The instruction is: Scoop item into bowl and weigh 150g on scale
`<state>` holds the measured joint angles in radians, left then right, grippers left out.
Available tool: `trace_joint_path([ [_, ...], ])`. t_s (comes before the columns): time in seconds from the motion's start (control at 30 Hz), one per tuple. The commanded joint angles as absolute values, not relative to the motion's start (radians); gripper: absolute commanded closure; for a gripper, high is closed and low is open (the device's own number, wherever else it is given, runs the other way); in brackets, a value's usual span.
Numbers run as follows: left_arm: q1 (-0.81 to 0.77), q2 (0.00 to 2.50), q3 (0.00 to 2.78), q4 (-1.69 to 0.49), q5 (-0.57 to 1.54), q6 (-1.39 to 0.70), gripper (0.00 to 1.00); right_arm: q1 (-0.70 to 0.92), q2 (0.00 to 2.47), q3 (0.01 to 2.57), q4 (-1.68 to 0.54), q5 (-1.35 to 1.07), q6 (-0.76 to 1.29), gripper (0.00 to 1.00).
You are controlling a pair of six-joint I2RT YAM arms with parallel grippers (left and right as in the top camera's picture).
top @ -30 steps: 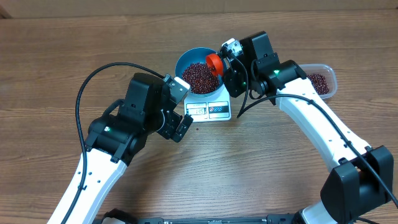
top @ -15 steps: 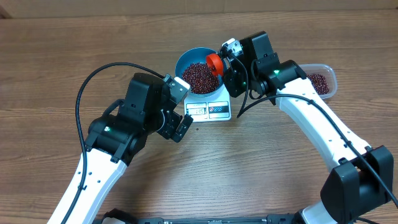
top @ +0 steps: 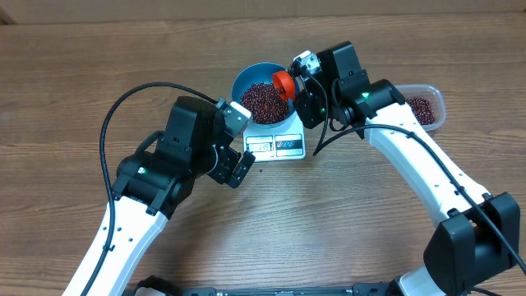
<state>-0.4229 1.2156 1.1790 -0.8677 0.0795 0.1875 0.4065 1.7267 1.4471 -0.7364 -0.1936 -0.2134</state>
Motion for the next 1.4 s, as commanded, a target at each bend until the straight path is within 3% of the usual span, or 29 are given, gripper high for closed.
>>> trace_joint_path([
  [0.0,-0.418,1.206,1.202,-0.864,0.097,0.202,0.0,0.407,1.694,1.479,-0.734,-0.185,-0.208,0.96],
  [0.13,-0.418,1.206,1.202,-0.864,0.097,0.202,0.01,0.426,1.693,1.479,-0.781,-0.241,-0.335,0.96],
  [0.27,-0.418,1.206,1.202,-0.864,0.097,0.202,0.01,0.437,1.694,1.479,-0.761,-0.141,-0.259,0.96],
  [1.37,-0.418,1.206,1.202,-0.864,0.097,0.202,0.01,0.437,1.694,1.479,-0.766,-0.142,-0.258,0.96],
])
